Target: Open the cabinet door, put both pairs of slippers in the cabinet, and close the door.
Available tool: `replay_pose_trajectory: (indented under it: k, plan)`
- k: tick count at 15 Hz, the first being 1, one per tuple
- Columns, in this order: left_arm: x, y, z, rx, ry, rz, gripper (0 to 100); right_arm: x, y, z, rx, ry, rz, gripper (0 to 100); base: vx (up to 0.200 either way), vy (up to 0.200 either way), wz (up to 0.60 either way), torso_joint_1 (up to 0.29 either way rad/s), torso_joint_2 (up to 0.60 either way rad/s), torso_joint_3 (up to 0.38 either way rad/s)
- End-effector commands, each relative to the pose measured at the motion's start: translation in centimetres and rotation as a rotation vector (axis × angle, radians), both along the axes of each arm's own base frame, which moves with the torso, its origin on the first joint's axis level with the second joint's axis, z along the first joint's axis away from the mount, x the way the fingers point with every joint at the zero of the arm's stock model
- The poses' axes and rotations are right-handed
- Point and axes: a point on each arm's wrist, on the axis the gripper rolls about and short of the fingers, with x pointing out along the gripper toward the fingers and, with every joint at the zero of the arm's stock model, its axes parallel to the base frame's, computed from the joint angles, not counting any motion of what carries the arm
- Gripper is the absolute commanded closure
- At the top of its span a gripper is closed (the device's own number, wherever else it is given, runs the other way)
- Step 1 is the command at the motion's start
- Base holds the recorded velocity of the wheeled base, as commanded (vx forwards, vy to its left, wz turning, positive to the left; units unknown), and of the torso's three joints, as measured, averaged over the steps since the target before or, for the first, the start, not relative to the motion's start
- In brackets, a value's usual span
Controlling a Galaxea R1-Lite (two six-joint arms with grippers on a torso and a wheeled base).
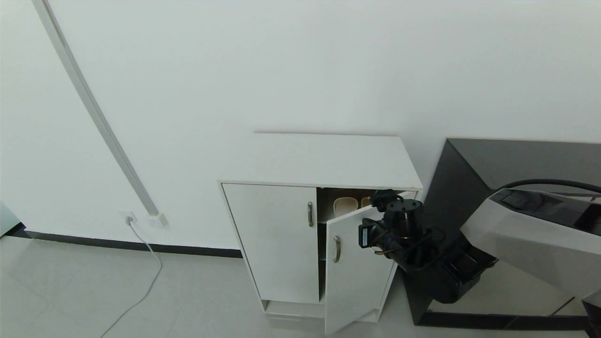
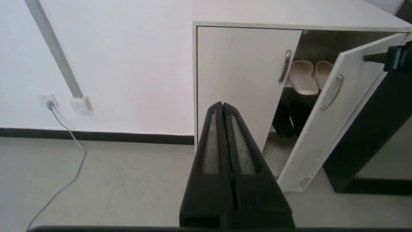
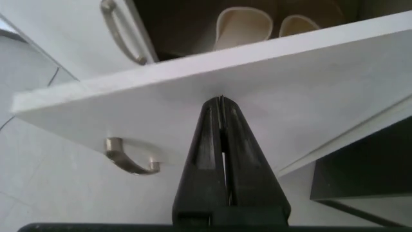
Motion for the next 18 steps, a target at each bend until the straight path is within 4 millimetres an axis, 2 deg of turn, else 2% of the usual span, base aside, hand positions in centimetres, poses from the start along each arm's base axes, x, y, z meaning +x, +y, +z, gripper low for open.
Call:
replay_pose_trajectory:
  k: [1,8,11,18]
  plan:
    - [0.0,0.0,0.0,0.0,0.001,0.0,100,1.6,0.1,-1.4,-0.003,0.003,-0.016,100,0.0,0.0,0.0,0.0,0.0,0.0]
    - [0.0,0.0,0.0,0.0,0.001,0.0,100,5.3,0.3,-1.6,0.006,0.01,-0.024,100,0.0,0.0,0.0,0.0,0.0,0.0]
    - [0.0,0.0,0.0,-0.002,0.001,0.0,100,6.2,0.5,-2.2,0.002,0.017,-0.029,100,0.0,0.0,0.0,0.0,0.0,0.0]
    - [0.0,0.0,0.0,-0.002,0.001,0.0,100,7.1,0.3,-2.0,0.006,0.01,-0.043,100,0.0,0.0,0.0,0.0,0.0,0.0]
